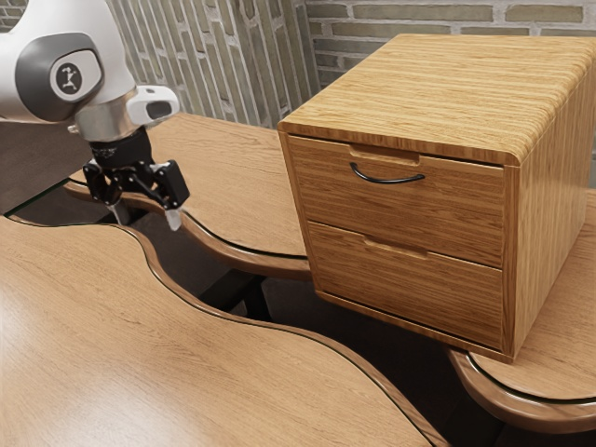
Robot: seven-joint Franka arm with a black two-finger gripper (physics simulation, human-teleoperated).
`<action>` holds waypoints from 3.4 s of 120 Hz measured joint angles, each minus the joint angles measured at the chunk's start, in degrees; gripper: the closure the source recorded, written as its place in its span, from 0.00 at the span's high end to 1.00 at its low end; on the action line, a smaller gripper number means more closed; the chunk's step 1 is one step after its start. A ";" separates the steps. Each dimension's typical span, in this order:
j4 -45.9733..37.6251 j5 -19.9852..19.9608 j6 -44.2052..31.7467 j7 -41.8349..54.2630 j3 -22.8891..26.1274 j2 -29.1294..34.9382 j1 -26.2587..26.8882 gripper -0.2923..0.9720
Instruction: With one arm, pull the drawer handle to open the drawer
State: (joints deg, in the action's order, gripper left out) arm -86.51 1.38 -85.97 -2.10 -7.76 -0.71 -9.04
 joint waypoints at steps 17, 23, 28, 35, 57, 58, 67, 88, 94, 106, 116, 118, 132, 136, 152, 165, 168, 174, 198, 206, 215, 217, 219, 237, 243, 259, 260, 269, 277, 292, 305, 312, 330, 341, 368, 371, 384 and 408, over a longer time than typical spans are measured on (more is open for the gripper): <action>0.00 -0.35 -0.24 -0.10 -0.54 0.00 -0.95 0.77; 2.72 -0.48 0.20 -0.18 -0.66 1.13 -1.03 0.77; 7.17 -0.61 0.77 -0.87 -0.04 2.51 -1.68 0.77; 10.43 -0.86 1.31 -5.65 3.12 3.53 -3.59 0.77; 10.82 -1.07 -1.85 -25.24 8.24 -3.57 9.17 0.77; 10.70 -1.08 -2.05 -26.00 8.26 -3.87 9.65 0.77; 10.32 -1.23 -3.51 -32.34 8.39 -4.88 10.31 0.77; 9.46 -1.89 -2.78 -45.23 8.36 1.36 5.86 0.77; 9.32 -2.19 -2.93 -48.83 8.38 0.93 4.76 0.77; 4.34 -2.21 -6.29 -56.83 8.68 2.91 2.55 0.77; -1.87 -1.62 -11.62 -63.11 8.83 6.12 6.54 0.77; -2.69 -1.52 -12.78 -64.29 8.85 6.45 8.83 0.77; -5.45 -1.13 -19.98 -71.87 8.82 6.85 20.02 0.77; -5.99 -1.07 -21.73 -73.81 8.71 6.76 20.06 0.77; -6.98 -0.97 -27.07 -80.62 8.40 5.73 17.97 0.77; -7.18 -0.89 -30.08 -85.50 8.36 4.44 17.41 0.77; -7.19 -0.85 -30.61 -86.57 8.36 4.31 17.33 0.77; -7.22 -0.72 -31.49 -88.65 8.37 4.29 17.31 0.77; -7.80 -0.29 -33.41 -95.81 8.45 4.29 18.56 0.77; -7.88 0.27 -33.71 -97.80 8.52 4.16 18.66 0.77; -7.90 0.83 -33.99 -99.78 8.55 3.79 18.56 0.77; -7.88 0.94 -34.04 -100.19 8.57 3.60 18.51 0.77; -7.86 1.05 -34.10 -100.58 8.59 3.45 18.46 0.77; -7.83 1.55 -34.51 -103.67 8.64 2.29 18.20 0.77; -7.78 1.62 -34.60 -104.54 8.66 2.01 18.13 0.77; -7.45 1.73 -34.77 -106.55 8.87 1.83 17.91 0.77; -7.46 1.73 -34.78 -106.66 8.87 1.83 17.91 0.77; -7.55 1.76 -34.88 -107.62 8.89 1.88 18.01 0.77; -7.63 1.77 -35.02 -108.38 8.90 1.90 18.20 0.77; -7.80 1.78 -35.23 -109.59 8.83 1.90 18.82 0.77; -7.82 1.78 -35.37 -110.46 8.81 1.91 19.39 0.77; -7.87 1.78 -35.42 -110.87 8.81 1.88 19.68 0.77; -8.33 1.76 -35.60 -111.77 9.14 1.66 19.95 0.77; -9.04 1.77 -35.95 -112.22 8.99 1.65 20.38 0.77; -10.83 1.79 -36.55 -113.19 8.81 2.92 20.34 0.77; -11.05 1.79 -36.61 -113.32 8.81 3.15 20.32 0.77; -12.96 2.09 -36.89 -113.92 8.79 4.79 20.67 0.77; -17.43 3.38 -37.77 -115.23 8.85 7.66 22.70 0.77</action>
State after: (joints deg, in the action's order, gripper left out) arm -103.94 4.76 -123.74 -117.33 1.09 6.96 13.66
